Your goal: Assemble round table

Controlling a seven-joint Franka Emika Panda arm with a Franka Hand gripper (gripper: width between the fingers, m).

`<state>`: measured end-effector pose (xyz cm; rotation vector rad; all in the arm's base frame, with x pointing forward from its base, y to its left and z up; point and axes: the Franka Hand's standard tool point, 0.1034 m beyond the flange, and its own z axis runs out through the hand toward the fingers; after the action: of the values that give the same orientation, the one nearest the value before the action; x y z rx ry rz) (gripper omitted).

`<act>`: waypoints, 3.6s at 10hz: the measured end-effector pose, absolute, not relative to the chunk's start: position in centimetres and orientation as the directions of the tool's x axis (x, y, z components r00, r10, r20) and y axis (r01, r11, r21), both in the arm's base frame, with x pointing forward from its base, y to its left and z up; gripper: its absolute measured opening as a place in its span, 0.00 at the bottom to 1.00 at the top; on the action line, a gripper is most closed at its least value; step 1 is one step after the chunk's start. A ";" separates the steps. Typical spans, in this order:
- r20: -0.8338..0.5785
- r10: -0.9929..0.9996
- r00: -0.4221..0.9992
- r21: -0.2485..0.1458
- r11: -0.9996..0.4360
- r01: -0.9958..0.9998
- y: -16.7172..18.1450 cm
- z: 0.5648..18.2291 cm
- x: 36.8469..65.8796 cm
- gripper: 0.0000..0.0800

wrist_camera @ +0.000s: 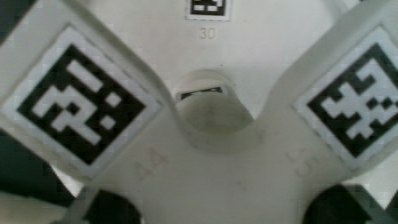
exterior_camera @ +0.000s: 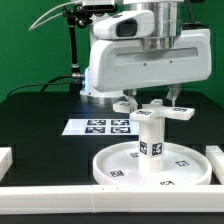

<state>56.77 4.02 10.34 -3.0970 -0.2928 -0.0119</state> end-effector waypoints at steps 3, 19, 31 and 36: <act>0.002 -0.084 0.996 -0.037 -0.996 -0.084 4.2 10.3 56.8 0.56; -0.104 -0.989 0.101 -0.053 -0.096 -0.994 4.6 10.3 57.1 0.56; -0.121 -0.913 0.390 -0.087 -0.381 -0.920 5.4 13.0 58.1 0.81; -0.013 -0.418 0.908 -0.078 -0.905 -0.418 6.1 13.1 58.6 0.81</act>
Offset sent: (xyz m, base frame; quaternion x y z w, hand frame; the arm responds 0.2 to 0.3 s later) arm -0.0040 -0.0021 0.0014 0.0161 0.0003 0.2073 0.9781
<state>58.57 6.11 13.13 -2.9912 0.6562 -0.0062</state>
